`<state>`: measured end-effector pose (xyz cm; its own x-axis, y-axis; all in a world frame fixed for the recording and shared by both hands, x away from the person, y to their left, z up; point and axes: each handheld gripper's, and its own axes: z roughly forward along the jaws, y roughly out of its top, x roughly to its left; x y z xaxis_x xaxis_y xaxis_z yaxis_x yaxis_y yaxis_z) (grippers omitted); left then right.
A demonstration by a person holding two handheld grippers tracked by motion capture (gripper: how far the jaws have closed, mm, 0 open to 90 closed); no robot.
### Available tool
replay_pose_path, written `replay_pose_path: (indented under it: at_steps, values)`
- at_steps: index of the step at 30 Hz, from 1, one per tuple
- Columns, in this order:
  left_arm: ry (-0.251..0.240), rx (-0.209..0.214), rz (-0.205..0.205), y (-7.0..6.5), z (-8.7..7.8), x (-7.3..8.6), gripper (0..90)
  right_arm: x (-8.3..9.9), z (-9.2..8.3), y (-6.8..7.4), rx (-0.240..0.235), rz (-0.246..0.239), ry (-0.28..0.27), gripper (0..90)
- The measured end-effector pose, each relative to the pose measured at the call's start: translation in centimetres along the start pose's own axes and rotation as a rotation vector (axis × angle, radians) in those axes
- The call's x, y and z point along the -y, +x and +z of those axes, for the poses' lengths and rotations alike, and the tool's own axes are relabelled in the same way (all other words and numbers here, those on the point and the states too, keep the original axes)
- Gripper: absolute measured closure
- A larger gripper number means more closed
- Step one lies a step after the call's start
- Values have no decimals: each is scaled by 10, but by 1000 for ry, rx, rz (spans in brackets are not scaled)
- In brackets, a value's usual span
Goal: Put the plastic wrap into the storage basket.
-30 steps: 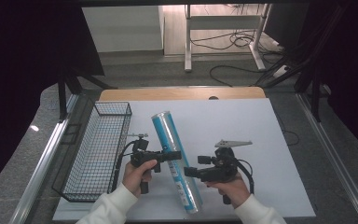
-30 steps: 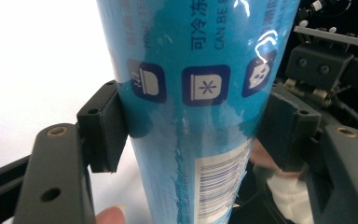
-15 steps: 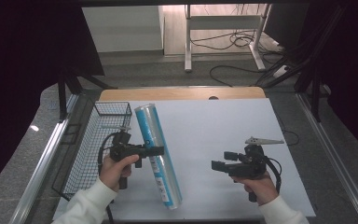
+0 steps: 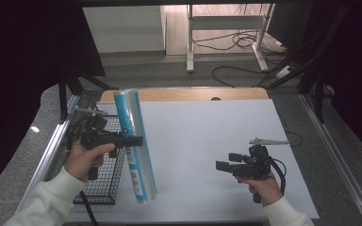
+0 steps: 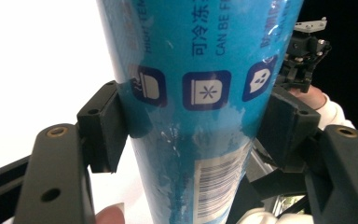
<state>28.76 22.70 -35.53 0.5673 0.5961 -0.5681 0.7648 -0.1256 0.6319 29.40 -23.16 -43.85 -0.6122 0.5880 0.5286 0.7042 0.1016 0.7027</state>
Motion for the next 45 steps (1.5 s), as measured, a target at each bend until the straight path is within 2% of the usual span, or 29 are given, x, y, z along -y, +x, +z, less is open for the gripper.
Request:
replay_pose_path:
  at_steps: [4, 9, 12, 13, 14, 15, 16, 17, 20, 22, 23, 26, 30, 31, 39, 45]
  values:
    - [-4, -29, -8, 7, -12, 0, 321, 1, 1, -3, 10, 7, 7, 99]
    - [-10, -66, -48, 25, -43, -1, 322, 2, 1, -6, 24, 12, 20, 99]
    - [-9, -85, -53, 29, -53, -3, 321, 2, 1, -7, 35, 21, 19, 101]
    - [-16, -98, -63, 33, -66, -5, 321, 2, 1, -8, 37, 26, 23, 101]
    - [-16, -98, -63, 33, -66, -5, 321, 2, 1, -8, 37, 26, 23, 101]
    - [-23, -112, -69, 35, -78, -8, 321, 2, 2, -9, 39, 28, 23, 101]
    - [-23, -112, -69, 35, -78, -8, 321, 2, 2, -9, 40, 28, 24, 101]
    - [-16, -141, -66, 38, -89, -11, 321, 2, 2, -9, 40, 27, 24, 102]
    - [8, -211, -60, 43, -99, -14, 321, 2, 3, -8, 40, 28, 23, 102]
    - [25, -244, -64, 47, -101, -15, 321, 2, 3, -9, 45, 25, 25, 102]
    - [25, -244, -64, 47, -101, -15, 321, 2, 3, -9, 45, 25, 25, 102]
    - [61, -288, -77, 60, -95, -10, 321, 3, 4, -9, 46, 22, 23, 102]
    - [74, -297, -91, 69, -88, -6, 321, 4, 5, -7, 36, 24, 34, 101]
    - [88, -309, -98, 75, -84, -3, 321, 4, 5, -7, 35, 23, 35, 101]
    - [138, -348, -96, 83, -79, 3, 321, 4, 6, -8, 39, 26, 38, 102]
    - [165, -359, -100, 90, -71, 7, 321, 5, 7, -8, 40, 23, 40, 101]
